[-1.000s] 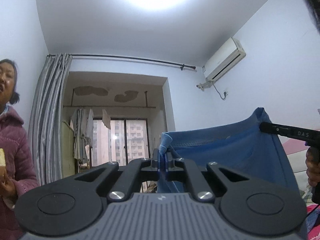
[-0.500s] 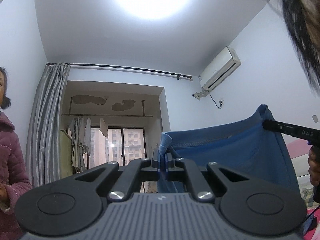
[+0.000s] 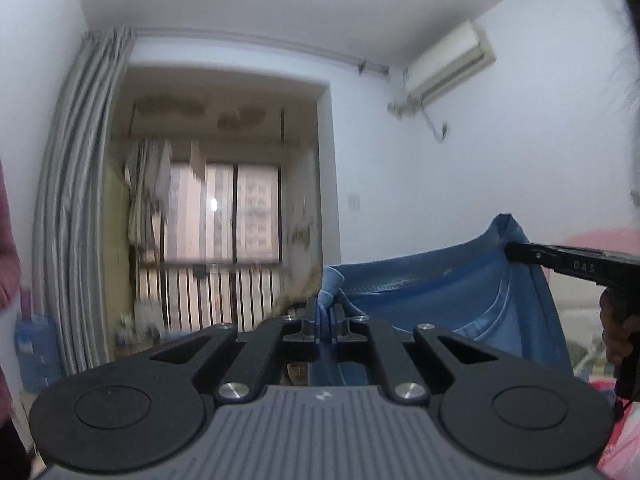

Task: Fold clothes
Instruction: 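Lift the T-shirt high with both grippers, holding it by the shoulders, then lower the T-shirt flat onto the bedspread and open both grippers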

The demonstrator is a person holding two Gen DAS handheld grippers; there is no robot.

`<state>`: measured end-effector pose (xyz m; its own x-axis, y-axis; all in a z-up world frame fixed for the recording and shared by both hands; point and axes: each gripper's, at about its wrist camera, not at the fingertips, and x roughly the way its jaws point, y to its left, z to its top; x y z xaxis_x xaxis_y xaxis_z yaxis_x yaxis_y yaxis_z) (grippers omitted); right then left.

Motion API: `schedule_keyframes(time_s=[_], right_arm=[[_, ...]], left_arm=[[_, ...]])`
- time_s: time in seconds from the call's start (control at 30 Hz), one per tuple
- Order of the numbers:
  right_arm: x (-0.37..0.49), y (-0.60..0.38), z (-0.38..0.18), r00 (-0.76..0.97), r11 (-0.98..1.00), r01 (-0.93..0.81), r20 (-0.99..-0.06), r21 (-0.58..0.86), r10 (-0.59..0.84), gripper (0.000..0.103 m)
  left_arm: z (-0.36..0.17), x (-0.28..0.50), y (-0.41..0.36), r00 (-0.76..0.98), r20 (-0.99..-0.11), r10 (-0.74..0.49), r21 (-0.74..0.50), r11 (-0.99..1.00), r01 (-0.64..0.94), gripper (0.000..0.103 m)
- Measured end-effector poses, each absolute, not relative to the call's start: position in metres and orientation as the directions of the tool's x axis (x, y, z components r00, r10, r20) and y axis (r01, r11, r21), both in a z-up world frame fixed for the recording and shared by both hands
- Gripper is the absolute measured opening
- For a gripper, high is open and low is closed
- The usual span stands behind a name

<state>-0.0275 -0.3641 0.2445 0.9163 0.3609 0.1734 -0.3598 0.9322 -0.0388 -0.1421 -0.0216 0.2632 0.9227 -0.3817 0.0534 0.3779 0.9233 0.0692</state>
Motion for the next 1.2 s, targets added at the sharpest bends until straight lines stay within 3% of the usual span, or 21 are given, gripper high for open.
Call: schedule_keyframes(time_s=[0.27,0.8,1.0,1.2], right_arm=[[0.042,-0.353,0.199,0.939,0.941,-0.336,0.061,-0.042,0.338,0.003],[0.147,-0.33,0.134,0.972,0.972,-0.233,-0.028,-0.009,0.233,0.004],[0.2,-0.318,0.091,0.968,0.98,-0.2,-0.15,0.007,0.199,0.004],[0.251,-0.293,0.024,0.937,0.982,-0.182,-0.311,-0.054,0.157,0.004]], left_arm=[[0.198,-0.04,-0.024,0.928,-0.118,-0.354,0.05,0.931,0.361,0.005],[0.153,0.126,-0.036,0.928,-0.211,-0.308,0.068,0.942,0.328,0.005],[0.1,0.183,-0.046,0.906,-0.319,-0.279,0.064,0.947,0.315,0.005],[0.022,0.23,-0.056,0.869,-0.452,-0.203,0.135,0.947,0.291,0.005]])
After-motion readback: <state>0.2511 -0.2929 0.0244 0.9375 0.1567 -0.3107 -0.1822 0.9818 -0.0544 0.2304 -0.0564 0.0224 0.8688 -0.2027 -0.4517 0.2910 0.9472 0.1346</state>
